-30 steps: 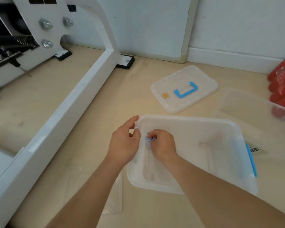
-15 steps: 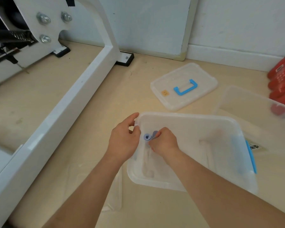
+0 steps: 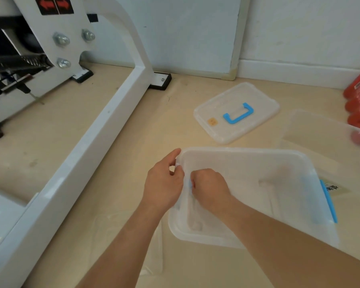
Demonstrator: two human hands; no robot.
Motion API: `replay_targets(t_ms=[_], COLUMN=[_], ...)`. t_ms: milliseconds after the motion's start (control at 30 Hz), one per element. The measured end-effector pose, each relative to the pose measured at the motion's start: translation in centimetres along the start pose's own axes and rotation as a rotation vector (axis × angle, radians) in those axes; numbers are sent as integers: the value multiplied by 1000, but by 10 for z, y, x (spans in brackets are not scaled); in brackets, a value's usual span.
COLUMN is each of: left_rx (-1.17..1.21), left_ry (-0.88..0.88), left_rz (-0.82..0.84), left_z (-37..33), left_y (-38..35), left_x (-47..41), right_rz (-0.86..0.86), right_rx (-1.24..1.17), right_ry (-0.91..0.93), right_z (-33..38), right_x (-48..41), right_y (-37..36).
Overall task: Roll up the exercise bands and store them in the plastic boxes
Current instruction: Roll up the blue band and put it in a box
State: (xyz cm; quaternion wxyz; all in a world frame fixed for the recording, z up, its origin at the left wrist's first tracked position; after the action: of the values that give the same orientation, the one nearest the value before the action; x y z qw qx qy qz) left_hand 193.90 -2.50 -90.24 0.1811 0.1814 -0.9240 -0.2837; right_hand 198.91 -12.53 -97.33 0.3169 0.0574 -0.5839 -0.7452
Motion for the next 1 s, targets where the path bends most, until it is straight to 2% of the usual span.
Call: replay_targets(t_ms=[133,267,367,533,733,867,1000], left_rx=[16,21,24,35,47,50,60], left_ry=[4,5,10,14,29,34,26], left_rz=[-15,-18,-17,-23,-9,-9,-11], left_z=[1,2,1,3,4,5,8], left_y=[0,0,0,0,-2,-2,-2], left_x=[1,2,2,1,1,2,0], right_rz=[54,-79,-123,-85,-176,-83,-47], right_rx=[73,219,259,180,378,269,30], right_ry=[165,258,252,249,123,81,73], right_z=[-6,3,4,-2,-1,-13,-19], right_x=[6,10,4,7,2,2,6], right_y=[6,9,6,-4,15,8,2])
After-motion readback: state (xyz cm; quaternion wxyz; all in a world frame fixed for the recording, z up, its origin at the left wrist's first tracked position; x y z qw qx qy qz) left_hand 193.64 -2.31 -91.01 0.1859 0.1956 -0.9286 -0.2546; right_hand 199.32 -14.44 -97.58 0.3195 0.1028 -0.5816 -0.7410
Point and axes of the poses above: each hand's wrist, its own x-axis away from the middle knuckle, its own y-axis out of the back of the hand, z = x × y, the point moved 6 cm from there along -x, towards the middle knuckle, and after that the axes turned 4 degrees about x, right-handed, at the moved point
